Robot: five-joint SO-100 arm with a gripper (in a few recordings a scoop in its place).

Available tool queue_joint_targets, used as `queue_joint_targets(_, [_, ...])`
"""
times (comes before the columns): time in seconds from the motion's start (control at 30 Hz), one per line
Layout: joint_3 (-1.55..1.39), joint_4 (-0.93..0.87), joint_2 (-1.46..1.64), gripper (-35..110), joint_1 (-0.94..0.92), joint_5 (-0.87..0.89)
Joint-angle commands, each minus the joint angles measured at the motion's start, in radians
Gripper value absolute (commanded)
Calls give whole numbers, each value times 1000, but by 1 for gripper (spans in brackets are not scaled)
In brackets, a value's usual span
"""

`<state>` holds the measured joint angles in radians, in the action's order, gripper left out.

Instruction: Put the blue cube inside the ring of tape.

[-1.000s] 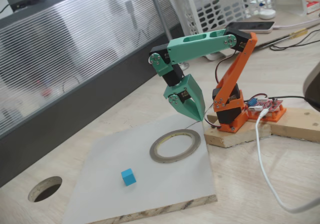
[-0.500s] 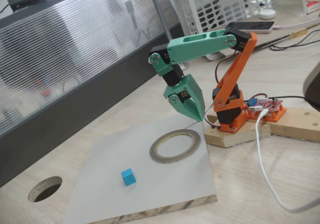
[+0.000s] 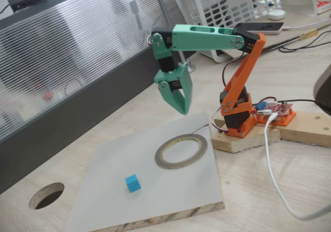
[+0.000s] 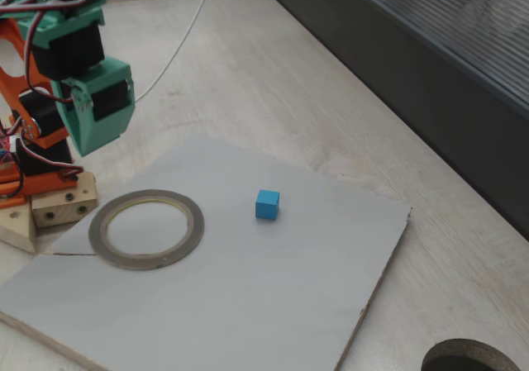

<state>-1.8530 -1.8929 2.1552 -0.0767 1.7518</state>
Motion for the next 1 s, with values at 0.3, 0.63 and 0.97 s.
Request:
queue_joint_targets(0.3, [63, -6, -137, -1, 104, 3])
queue_joint_targets(0.63, [64, -6, -193, -1, 495, 11])
queue_joint_targets(0.97, [69, -5, -233, -1, 518, 3])
